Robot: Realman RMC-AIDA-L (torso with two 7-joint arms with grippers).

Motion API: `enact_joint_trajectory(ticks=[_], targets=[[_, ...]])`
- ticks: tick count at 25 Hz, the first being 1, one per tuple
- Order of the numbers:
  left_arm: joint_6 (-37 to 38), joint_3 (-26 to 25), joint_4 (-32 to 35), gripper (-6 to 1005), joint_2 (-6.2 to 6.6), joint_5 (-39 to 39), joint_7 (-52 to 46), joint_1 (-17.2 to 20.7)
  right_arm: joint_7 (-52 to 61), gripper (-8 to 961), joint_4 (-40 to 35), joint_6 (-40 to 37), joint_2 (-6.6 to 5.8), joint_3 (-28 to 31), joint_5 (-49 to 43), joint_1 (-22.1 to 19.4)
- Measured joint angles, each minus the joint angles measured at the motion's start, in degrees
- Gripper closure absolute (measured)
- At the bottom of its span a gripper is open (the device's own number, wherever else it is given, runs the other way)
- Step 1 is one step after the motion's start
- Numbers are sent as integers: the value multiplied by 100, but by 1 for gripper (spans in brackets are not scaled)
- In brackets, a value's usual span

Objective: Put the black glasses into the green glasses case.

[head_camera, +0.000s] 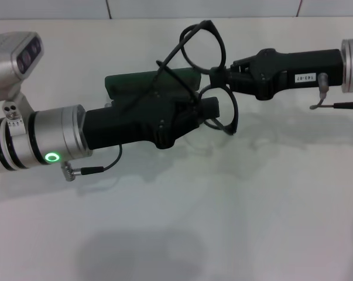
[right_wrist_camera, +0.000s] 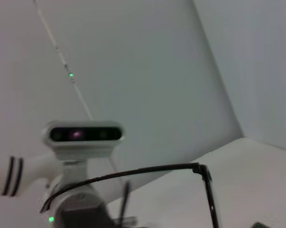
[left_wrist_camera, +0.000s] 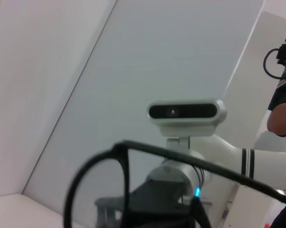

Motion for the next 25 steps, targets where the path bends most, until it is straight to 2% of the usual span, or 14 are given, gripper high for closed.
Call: enact_joint_trajectory(ticks=[10, 25], targets=[[93, 38, 0, 997, -4, 18, 6, -143, -47, 881, 0, -318, 10, -206, 0, -24], [122, 37, 1, 994, -5, -2, -28, -200, -96, 881, -41, -511, 14, -210, 49, -64]])
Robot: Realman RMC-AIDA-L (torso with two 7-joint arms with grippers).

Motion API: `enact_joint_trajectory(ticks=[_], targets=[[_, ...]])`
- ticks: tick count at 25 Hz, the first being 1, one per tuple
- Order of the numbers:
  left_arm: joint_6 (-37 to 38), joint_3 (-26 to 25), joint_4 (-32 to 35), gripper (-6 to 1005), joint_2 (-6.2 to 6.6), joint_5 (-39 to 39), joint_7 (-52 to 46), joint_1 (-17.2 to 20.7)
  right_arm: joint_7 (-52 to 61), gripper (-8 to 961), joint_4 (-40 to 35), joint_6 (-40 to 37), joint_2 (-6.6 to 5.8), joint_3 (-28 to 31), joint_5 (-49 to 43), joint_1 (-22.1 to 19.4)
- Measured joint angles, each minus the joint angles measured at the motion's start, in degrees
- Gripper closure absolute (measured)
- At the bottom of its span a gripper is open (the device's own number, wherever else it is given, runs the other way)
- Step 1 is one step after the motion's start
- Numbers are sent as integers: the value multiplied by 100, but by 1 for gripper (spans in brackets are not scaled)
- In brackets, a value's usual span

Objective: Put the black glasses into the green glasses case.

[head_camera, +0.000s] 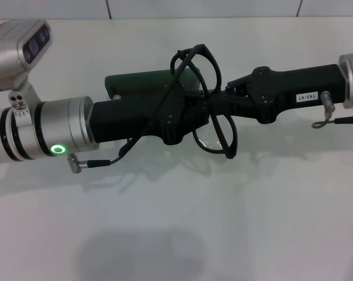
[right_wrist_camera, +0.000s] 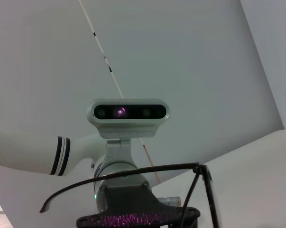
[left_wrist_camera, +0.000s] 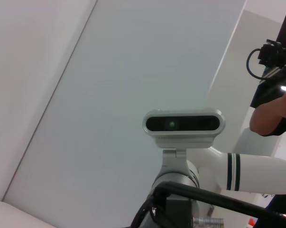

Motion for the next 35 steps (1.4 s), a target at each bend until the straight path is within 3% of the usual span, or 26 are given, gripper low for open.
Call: enact_joint_trajectory(ticks=[8, 13, 19, 23, 27, 35], targets=[[1, -4, 0, 993, 8, -3, -6, 39, -57, 881, -3, 74, -11, 174, 15, -98], [12, 2, 0, 992, 35, 100, -9, 104, -271, 881, -21, 216, -66, 919, 30, -362], [278, 17, 45, 991, 90, 423, 72, 114, -628, 881, 27, 359, -384, 1392, 32, -842], [368, -3, 166, 990, 95, 383, 99, 117, -815, 881, 30, 356, -493, 1387, 16, -1107], [370, -38, 167, 990, 106, 206, 90, 84, -1017, 881, 41, 367, -418, 1321, -134, -1206], [323, -45, 167, 988, 115, 84, 104, 65, -1271, 881, 102, 634, -75, 558, -273, -1118]])
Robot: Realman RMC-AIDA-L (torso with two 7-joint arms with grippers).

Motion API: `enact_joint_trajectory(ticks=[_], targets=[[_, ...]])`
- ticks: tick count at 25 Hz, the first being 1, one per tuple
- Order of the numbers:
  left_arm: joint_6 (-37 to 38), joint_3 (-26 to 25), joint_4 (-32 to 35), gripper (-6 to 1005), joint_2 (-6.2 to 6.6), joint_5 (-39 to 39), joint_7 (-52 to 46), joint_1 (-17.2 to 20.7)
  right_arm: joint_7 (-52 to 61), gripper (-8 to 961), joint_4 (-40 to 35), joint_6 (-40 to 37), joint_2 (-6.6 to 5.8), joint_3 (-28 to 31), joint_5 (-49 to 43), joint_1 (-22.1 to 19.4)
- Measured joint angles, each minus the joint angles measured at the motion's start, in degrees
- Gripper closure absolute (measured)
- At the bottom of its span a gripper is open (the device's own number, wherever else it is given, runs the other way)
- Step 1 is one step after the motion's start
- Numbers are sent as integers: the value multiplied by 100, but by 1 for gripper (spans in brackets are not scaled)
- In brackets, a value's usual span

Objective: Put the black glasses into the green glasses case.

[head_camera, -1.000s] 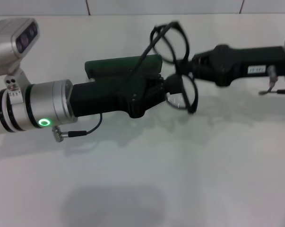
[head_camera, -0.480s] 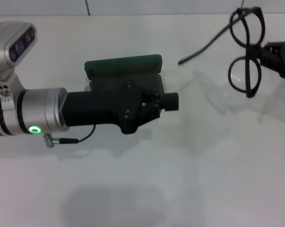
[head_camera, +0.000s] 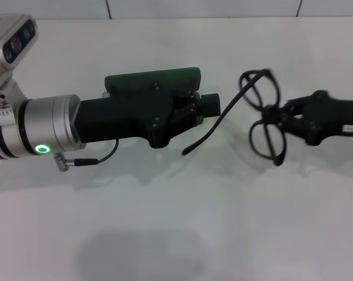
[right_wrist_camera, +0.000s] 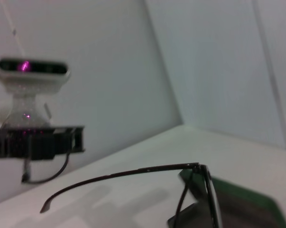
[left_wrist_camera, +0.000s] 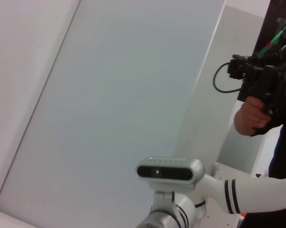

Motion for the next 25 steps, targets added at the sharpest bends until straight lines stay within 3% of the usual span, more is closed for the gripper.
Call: enact_joint_trajectory(ticks=[6, 25], targets=[[-188, -7, 0, 987, -19, 2, 1, 38, -49, 881, 48, 216, 114, -500, 57, 223], [-416, 37, -56, 984, -84, 55, 1, 36, -74, 882, 161, 210, 115, -554, 536, 590]])
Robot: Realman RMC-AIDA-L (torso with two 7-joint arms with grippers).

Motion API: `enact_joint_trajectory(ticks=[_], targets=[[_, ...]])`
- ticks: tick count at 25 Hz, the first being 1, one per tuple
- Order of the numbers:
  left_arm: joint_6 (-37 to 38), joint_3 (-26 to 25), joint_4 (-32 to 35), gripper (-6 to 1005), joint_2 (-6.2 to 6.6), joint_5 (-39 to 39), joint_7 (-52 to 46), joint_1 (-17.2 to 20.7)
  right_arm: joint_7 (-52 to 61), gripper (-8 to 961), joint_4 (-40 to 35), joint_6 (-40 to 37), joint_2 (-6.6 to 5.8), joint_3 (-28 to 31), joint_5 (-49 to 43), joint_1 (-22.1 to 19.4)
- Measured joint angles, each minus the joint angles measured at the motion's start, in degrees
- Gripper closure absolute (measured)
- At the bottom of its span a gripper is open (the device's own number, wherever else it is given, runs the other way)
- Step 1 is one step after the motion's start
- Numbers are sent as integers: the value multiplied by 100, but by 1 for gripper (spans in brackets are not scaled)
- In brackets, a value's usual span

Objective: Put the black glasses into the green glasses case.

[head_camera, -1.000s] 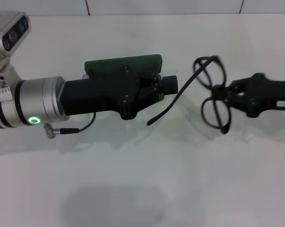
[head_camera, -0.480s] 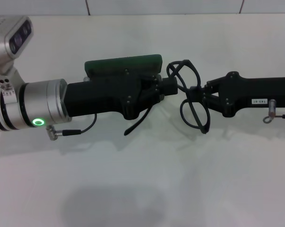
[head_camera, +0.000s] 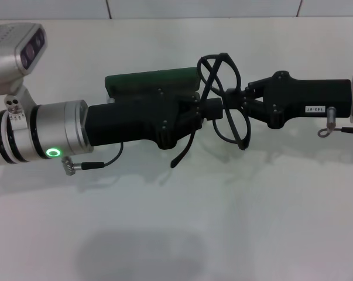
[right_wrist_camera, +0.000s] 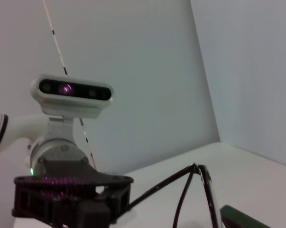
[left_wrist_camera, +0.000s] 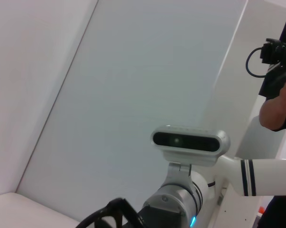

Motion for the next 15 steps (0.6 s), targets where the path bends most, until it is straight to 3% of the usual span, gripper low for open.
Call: enact_joint_trajectory(ticks=[15], targets=[[-39, 95, -14, 982, -50, -20, -16, -69, -51, 881, -13, -298, 9, -84, 142, 192]])
